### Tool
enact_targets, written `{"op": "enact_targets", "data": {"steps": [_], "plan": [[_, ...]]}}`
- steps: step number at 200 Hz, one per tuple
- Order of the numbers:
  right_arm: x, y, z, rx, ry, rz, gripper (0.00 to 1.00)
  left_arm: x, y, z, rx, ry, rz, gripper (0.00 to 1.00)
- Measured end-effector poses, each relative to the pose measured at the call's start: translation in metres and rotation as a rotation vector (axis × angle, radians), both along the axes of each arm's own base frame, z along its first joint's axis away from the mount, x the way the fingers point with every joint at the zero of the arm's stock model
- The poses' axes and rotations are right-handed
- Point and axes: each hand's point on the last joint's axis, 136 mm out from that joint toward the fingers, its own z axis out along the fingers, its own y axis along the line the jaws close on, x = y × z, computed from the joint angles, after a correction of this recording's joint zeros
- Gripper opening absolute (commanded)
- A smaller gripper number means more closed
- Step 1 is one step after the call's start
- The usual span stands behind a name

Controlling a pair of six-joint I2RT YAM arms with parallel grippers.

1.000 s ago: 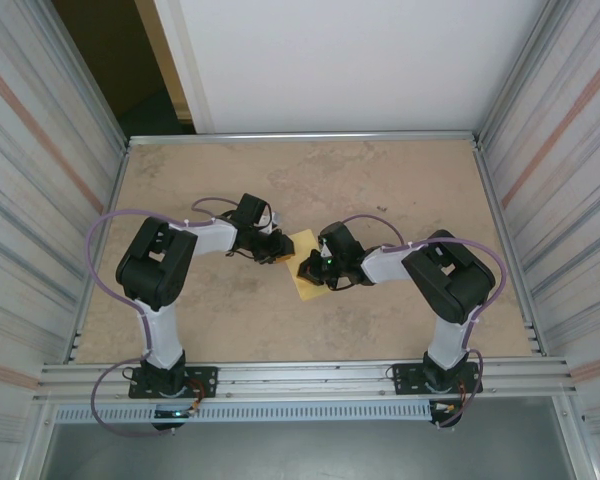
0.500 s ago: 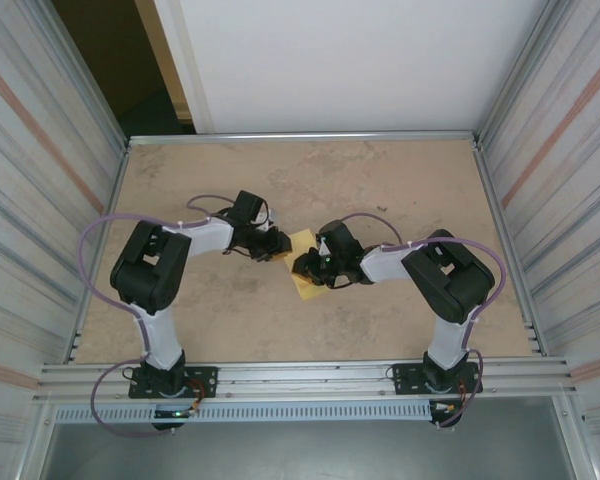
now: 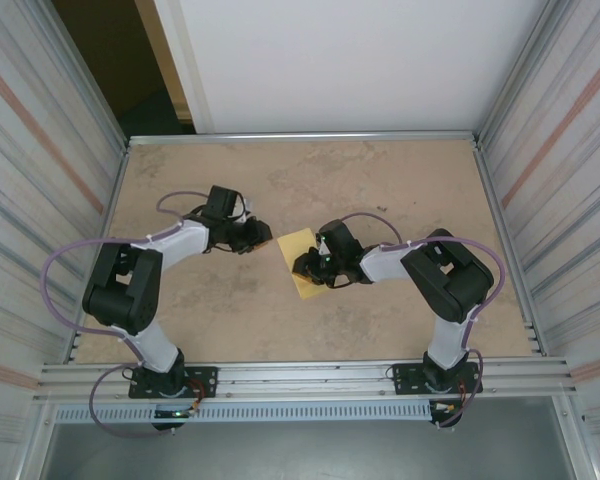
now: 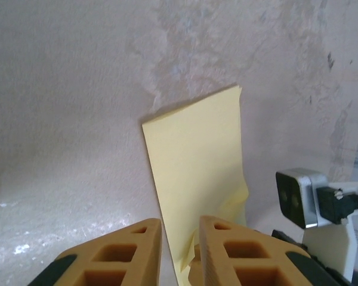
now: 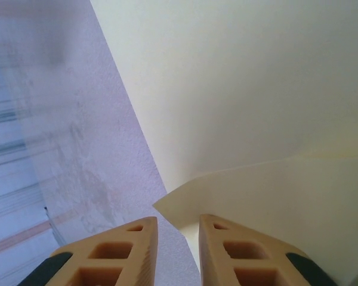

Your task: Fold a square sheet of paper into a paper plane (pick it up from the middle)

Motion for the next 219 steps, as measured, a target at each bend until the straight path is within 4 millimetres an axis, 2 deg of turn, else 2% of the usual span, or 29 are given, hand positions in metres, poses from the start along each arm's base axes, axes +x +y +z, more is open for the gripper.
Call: {"op": "enact_targets", "data": {"steps": [57,99,113,175,219], "plan": [[-0.002,-0.004,-0.006,-0.014,0.004,0.008,0.07,-0.023,-0.034,0.002,-0.022,0.002,-0.103,0.2],[-0.003,-0.005,-0.008,-0.017,0.004,0.013,0.04,-0.035,-0.052,0.001,-0.033,0.002,-0.158,0.17],[-0.003,-0.005,-0.008,-0.016,0.004,0.016,0.0,-0.038,-0.055,-0.003,-0.031,0.011,-0.169,0.16],[-0.003,-0.005,-0.008,-0.005,0.012,0.022,0.0,-0.053,-0.065,-0.024,0.001,0.066,-0.207,0.02],[-0.003,-0.005,-0.008,-0.005,0.013,0.022,0.0,-0.057,-0.065,-0.035,0.024,0.097,-0.216,0.0]]}}
